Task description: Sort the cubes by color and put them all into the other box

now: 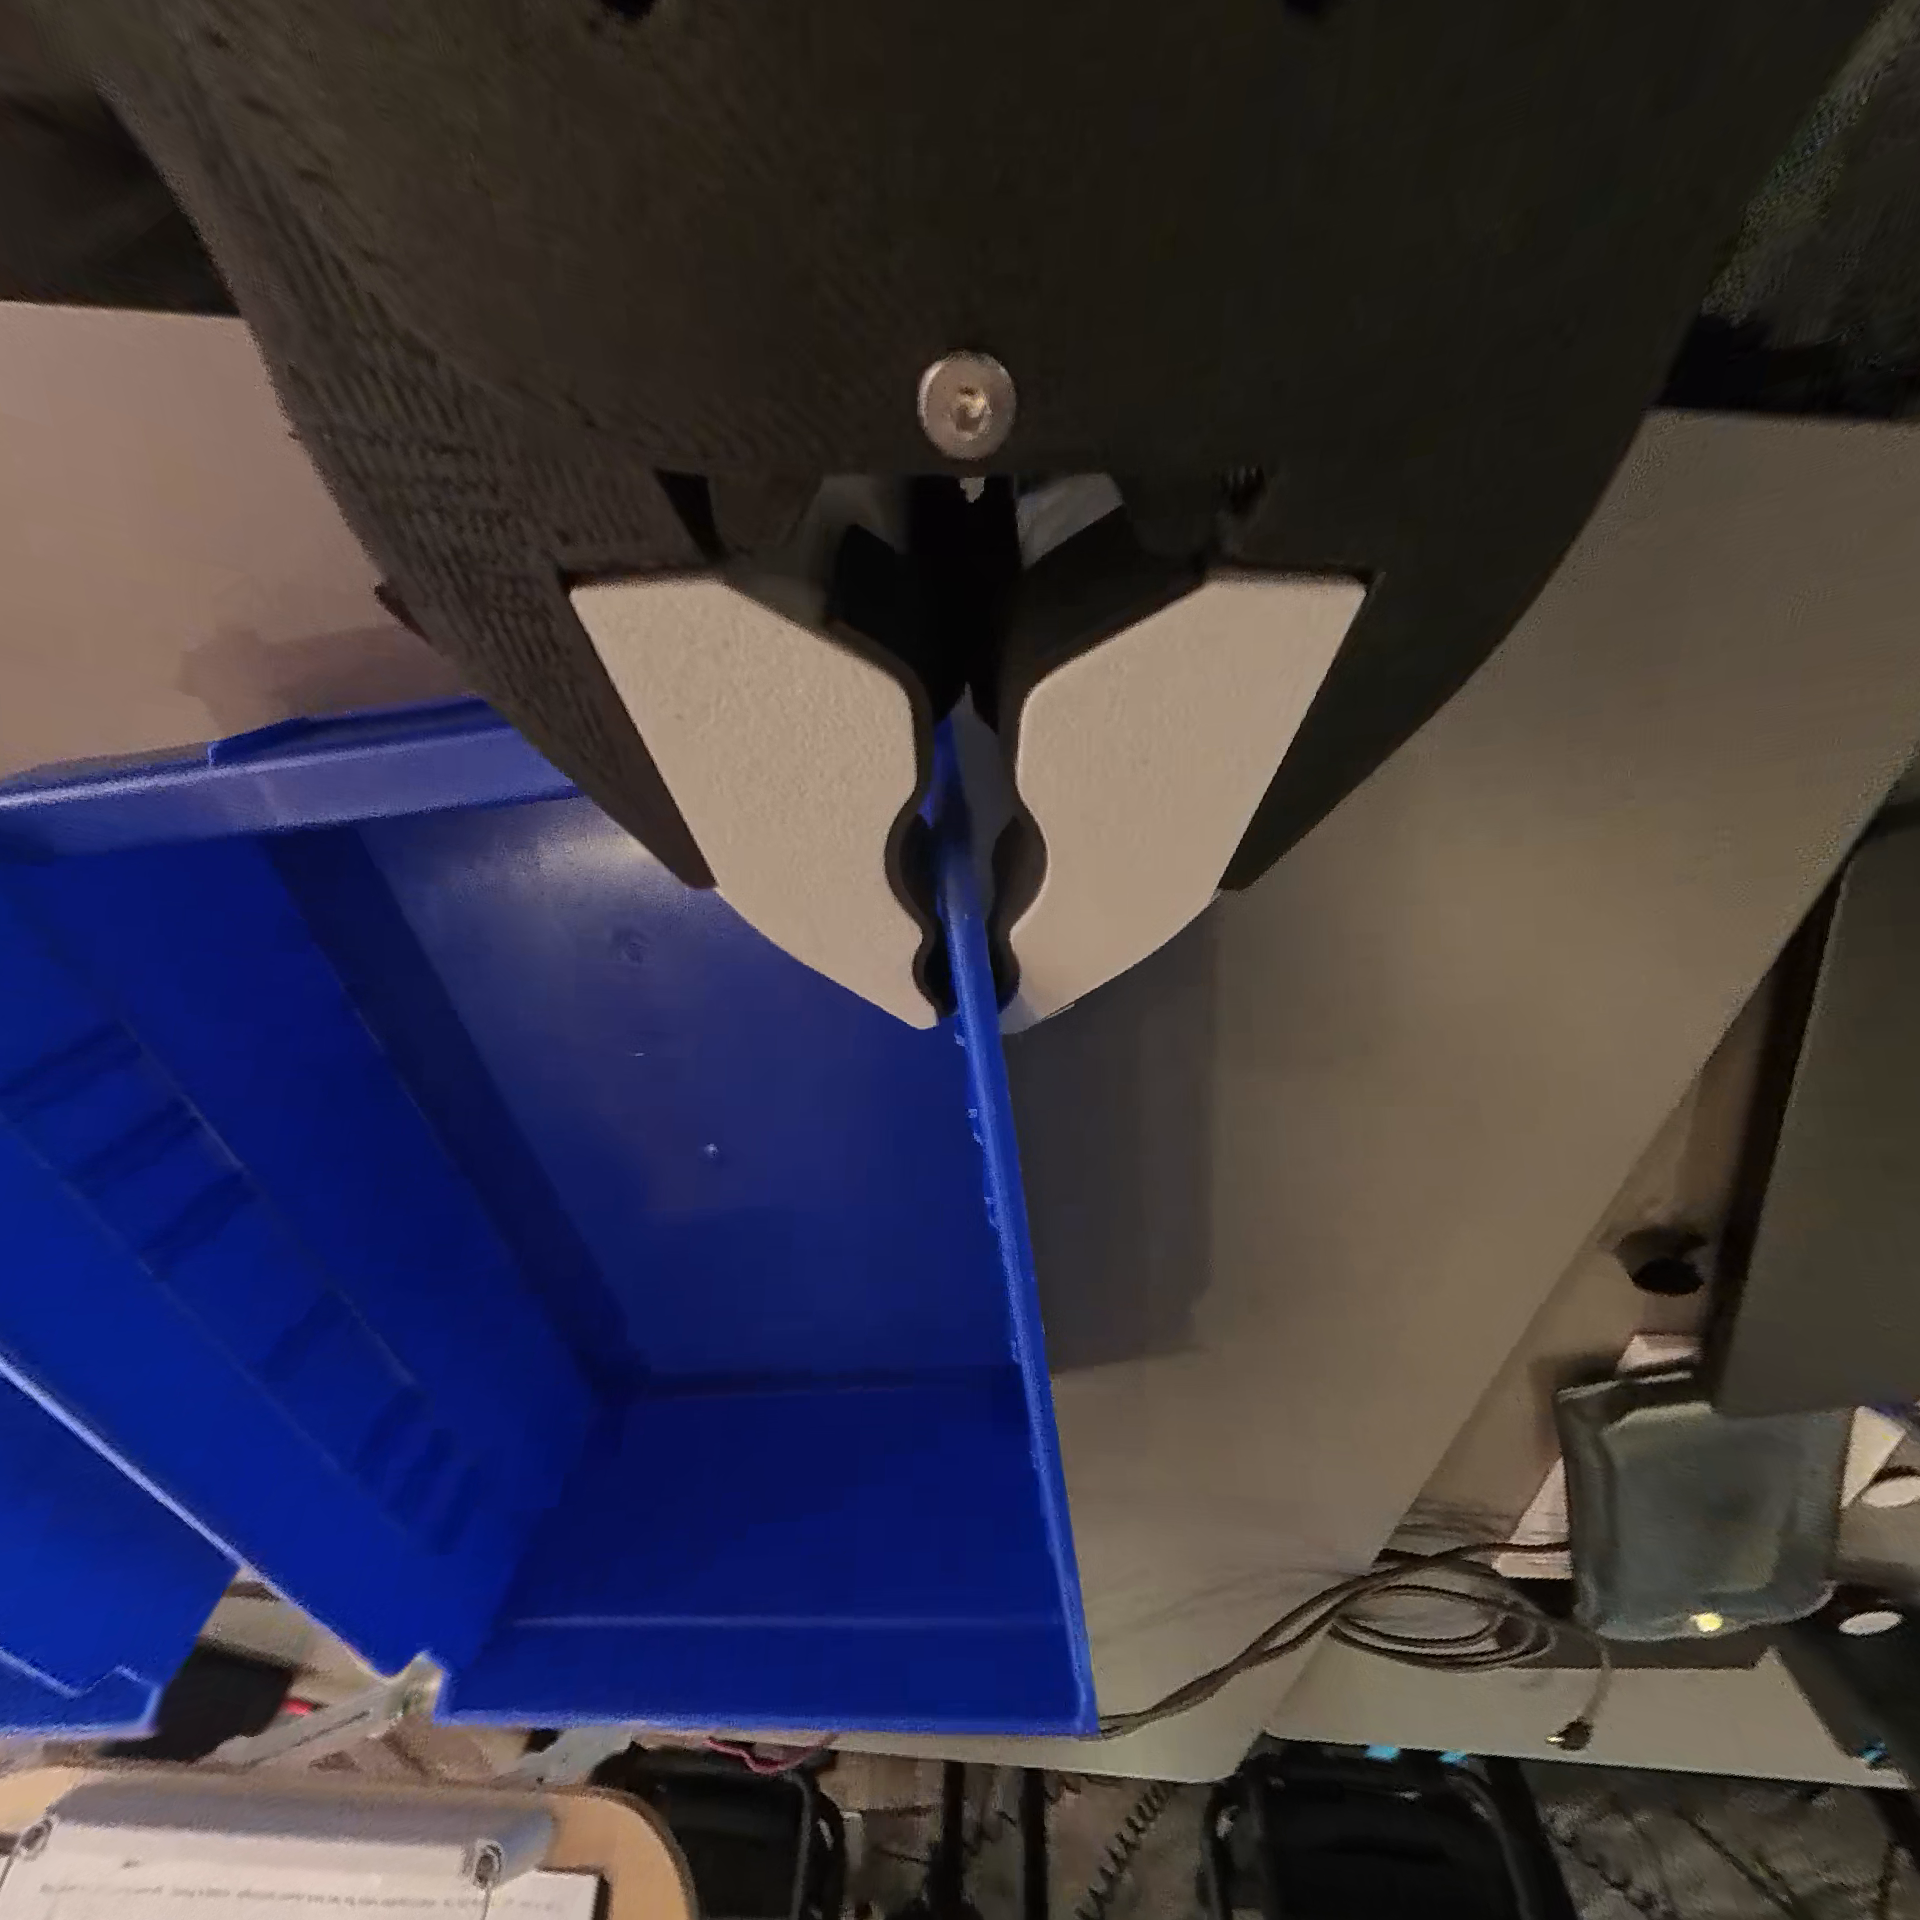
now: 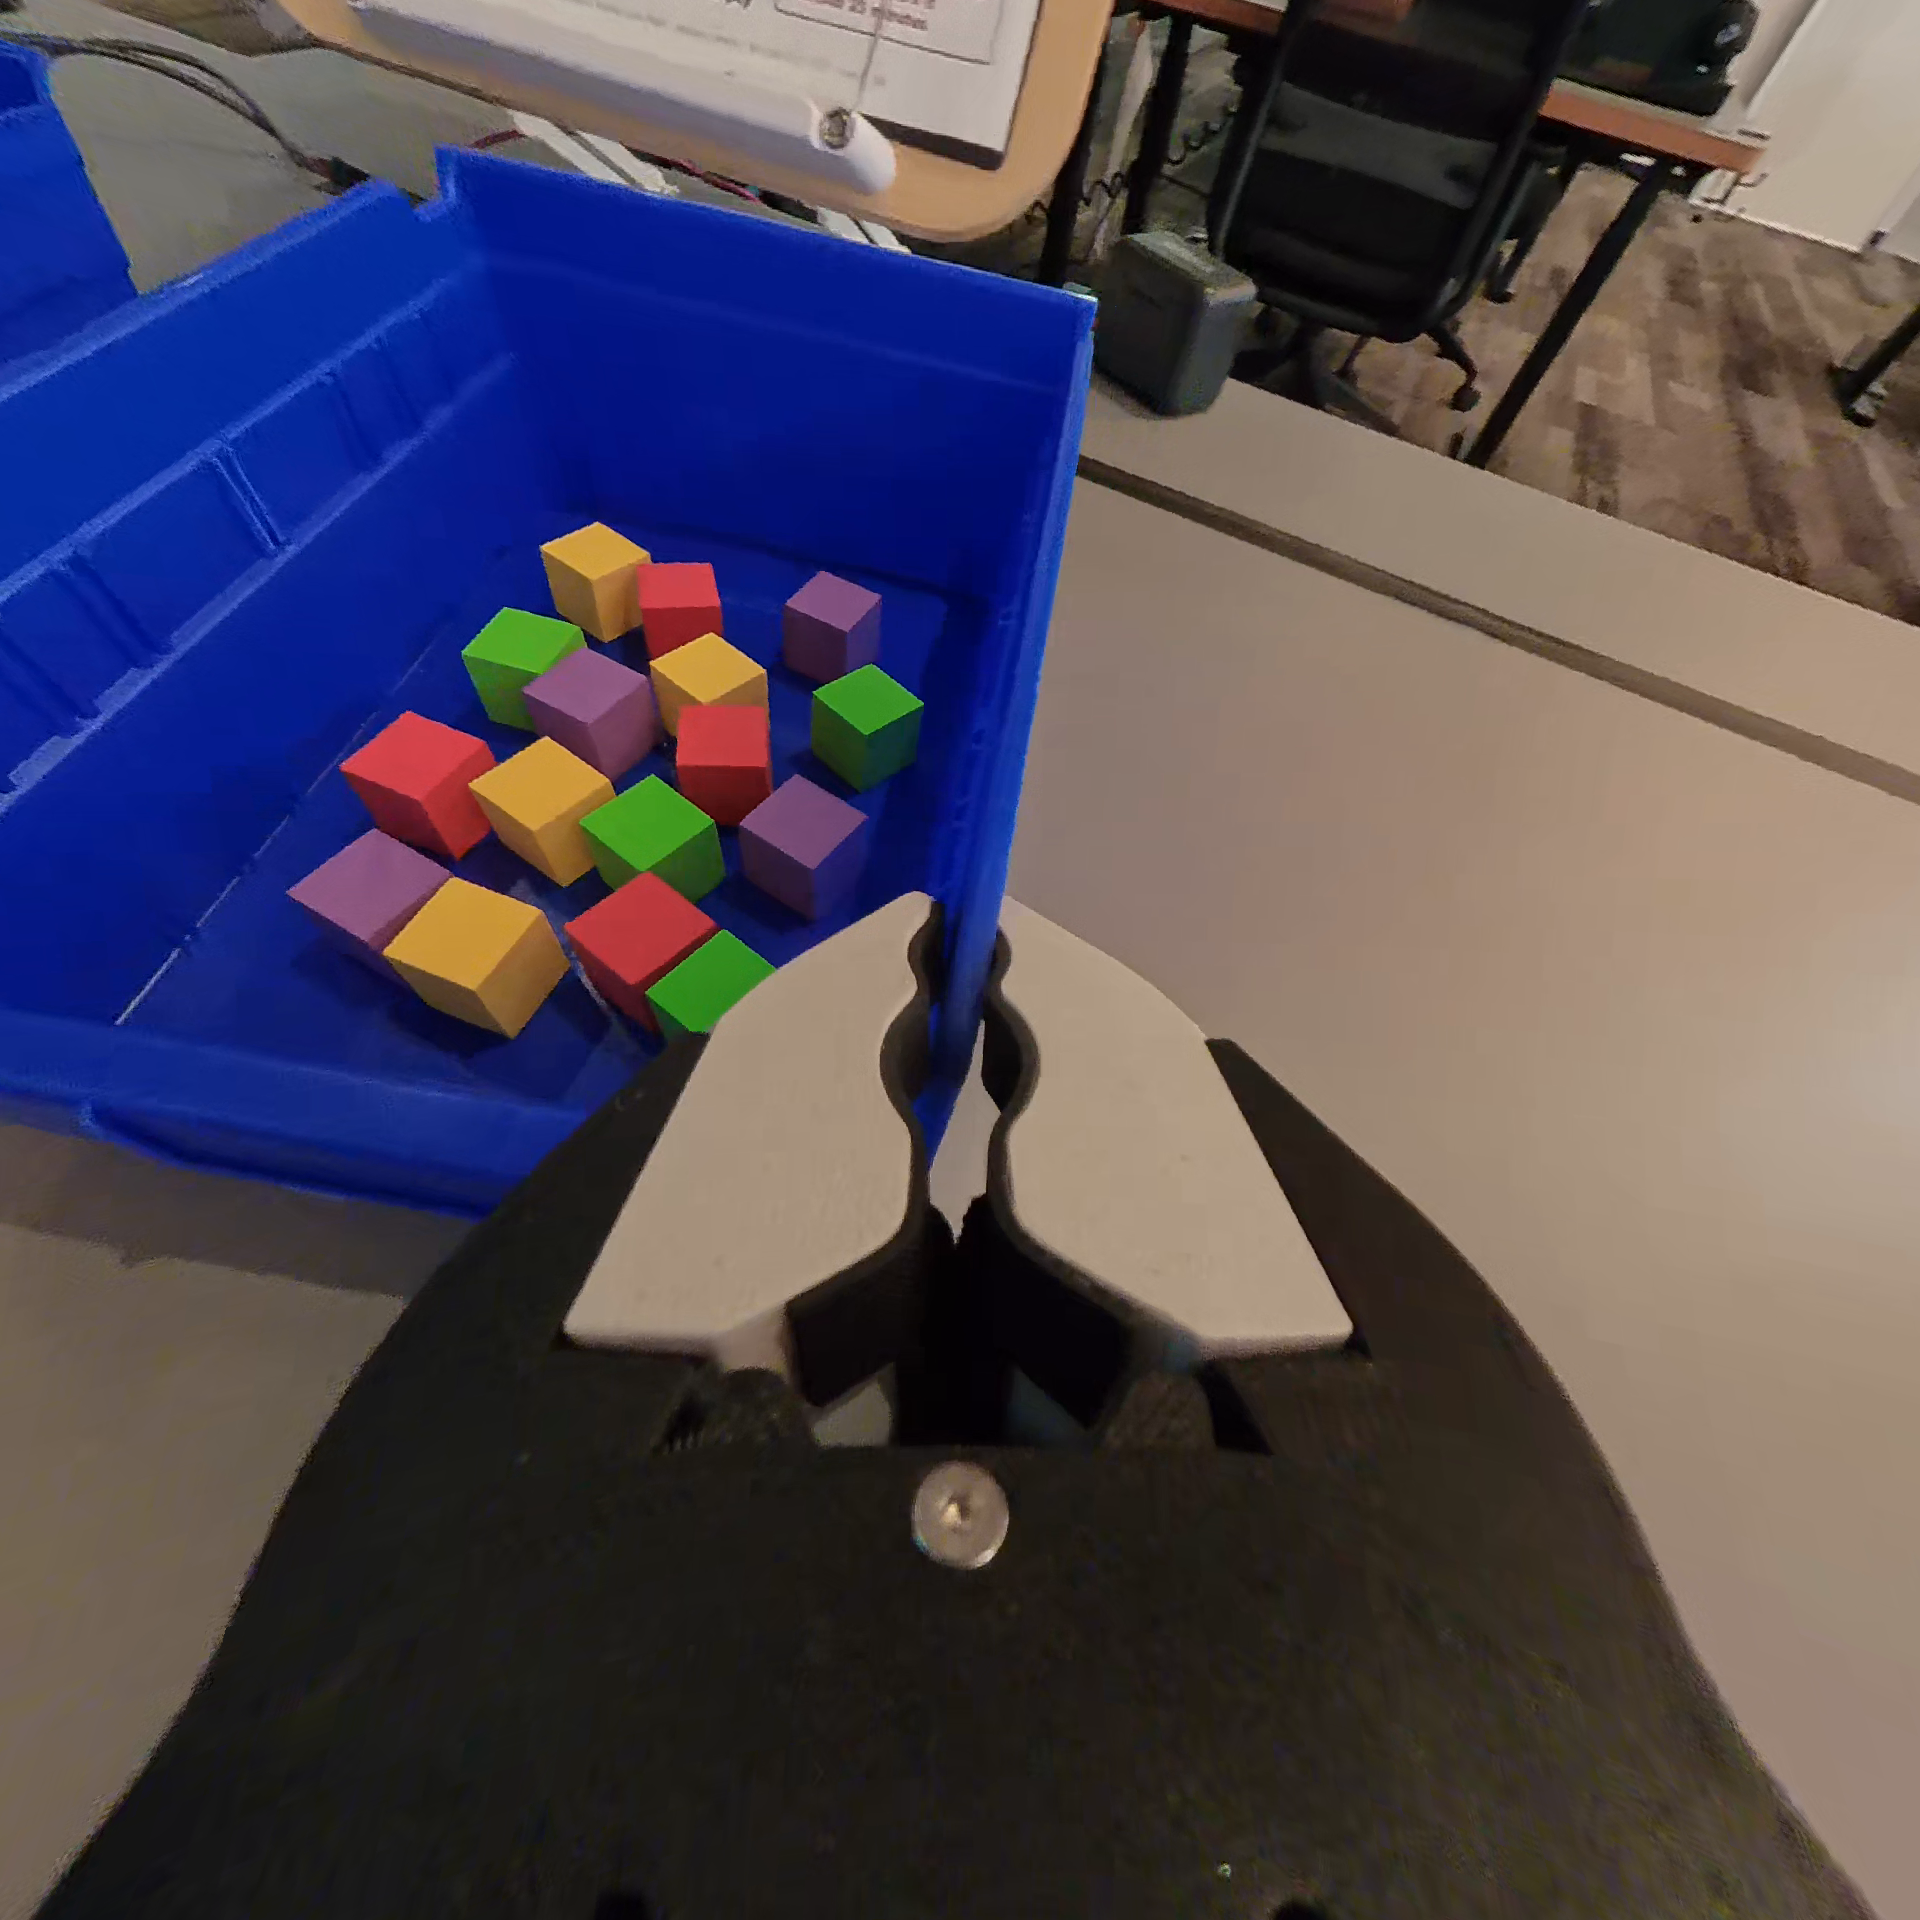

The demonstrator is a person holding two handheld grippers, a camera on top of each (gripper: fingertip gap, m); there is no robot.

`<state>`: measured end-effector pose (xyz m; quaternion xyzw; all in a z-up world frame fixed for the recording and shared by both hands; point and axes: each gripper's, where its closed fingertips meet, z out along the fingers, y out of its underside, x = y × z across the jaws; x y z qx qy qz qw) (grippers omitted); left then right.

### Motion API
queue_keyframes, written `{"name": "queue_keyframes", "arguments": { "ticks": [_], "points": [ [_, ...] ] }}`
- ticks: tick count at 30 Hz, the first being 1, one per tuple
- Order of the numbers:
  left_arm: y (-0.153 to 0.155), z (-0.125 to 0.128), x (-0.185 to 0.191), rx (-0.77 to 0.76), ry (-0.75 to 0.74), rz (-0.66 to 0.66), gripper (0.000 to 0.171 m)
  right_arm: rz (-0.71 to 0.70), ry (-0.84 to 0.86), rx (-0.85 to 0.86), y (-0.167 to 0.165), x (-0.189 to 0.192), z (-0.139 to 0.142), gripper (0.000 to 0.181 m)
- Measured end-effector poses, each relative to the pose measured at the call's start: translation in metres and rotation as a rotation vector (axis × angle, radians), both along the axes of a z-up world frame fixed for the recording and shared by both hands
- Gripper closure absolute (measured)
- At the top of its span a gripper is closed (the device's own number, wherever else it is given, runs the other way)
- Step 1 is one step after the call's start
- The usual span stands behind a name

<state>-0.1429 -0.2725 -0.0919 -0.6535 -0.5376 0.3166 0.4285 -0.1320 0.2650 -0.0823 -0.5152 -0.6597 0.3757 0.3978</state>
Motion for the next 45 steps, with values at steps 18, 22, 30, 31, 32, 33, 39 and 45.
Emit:
{"name": "queue_keyframes", "arguments": {
  "ticks": [18, 22, 30, 31, 32, 33, 39, 45],
  "points": [
    [0.021, 0.001, 0.077, 0.013, 0.066, 0.05, 0.164, 0.205, 0.014, 0.034, -0.056, -0.066, -0.001, 0.177],
    [0.009, 0.001, 0.078, 0.034, 0.061, 0.049, 0.166, 0.256, 0.0, 0.029, -0.061, -0.067, -0.002, 0.177],
    [-0.002, 0.0, 0.077, 0.009, 0.015, -0.035, 0.166, 0.46, -0.078, 0.039, -0.062, -0.084, -0.005, 0.176],
    [-0.004, 0.0, 0.076, -0.006, 0.008, -0.057, 0.166, 0.483, -0.082, 0.041, -0.061, -0.084, -0.005, 0.176],
    [-0.007, 0.0, 0.076, -0.015, 0.004, -0.079, 0.166, 0.507, -0.088, 0.045, -0.06, -0.084, -0.006, 0.175],
    [-0.01, 0.0, 0.075, -0.015, -0.003, -0.103, 0.166, 0.53, -0.092, 0.047, -0.059, -0.084, -0.007, 0.175],
    [-0.032, -0.001, 0.067, 0.04, -0.056, -0.245, 0.166, 0.651, -0.133, 0.062, -0.057, -0.094, -0.008, 0.175],
    [-0.043, -0.001, 0.057, 0.031, -0.106, -0.361, 0.166, 0.732, -0.157, 0.027, -0.053, -0.116, -0.009, 0.177]
  ]
}}
